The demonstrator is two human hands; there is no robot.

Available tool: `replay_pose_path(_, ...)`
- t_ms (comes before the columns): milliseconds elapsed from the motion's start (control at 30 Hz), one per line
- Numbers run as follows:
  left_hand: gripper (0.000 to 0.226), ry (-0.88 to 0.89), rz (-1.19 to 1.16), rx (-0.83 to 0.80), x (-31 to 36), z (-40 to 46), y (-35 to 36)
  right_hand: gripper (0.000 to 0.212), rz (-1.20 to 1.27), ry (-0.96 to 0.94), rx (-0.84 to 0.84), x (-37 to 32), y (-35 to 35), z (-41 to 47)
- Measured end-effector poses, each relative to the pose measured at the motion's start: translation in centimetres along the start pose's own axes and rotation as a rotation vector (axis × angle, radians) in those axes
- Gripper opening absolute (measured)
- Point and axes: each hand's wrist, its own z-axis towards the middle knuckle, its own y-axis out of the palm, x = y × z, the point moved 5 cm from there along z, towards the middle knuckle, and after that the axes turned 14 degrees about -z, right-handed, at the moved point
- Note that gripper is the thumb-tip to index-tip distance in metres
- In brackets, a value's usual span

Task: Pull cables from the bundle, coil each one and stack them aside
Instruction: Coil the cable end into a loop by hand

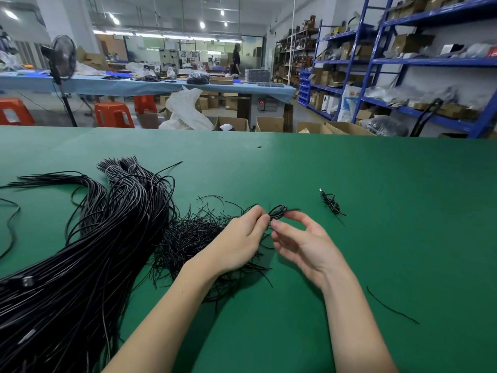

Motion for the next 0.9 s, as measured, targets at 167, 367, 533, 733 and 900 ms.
replay_pose_path(167,0.028,0.003,-0.046,-0.035,0.24,-0.06,0.02,0.061,0.031,0.029,0.003,0.12,-0.18,0.06)
replay_pose_path(367,0.029,-0.002,-0.010,0.028,0.42,0.00,-0.22,0.068,0.024,0.042,-0.064,-0.04,-0.17,-0.06)
replay_pose_path(533,0.028,-0.008,0.039,-0.015,0.07,-0.11,0.09,0.054,0.075,0.066,-0.023,0.20,-0.52,0.23)
replay_pose_path(733,0.031,-0.008,0.061,-0.092,-0.06,-0.19,0.39,0.066,0.075,0.079,-0.029,0.33,-0.30,0.08)
replay_pose_path(900,0.033,-0.030,-0.023,-0.146,0.01,-0.57,0.66,0.063,0.058,0.100,-0.038,0.48,-0.60,0.08)
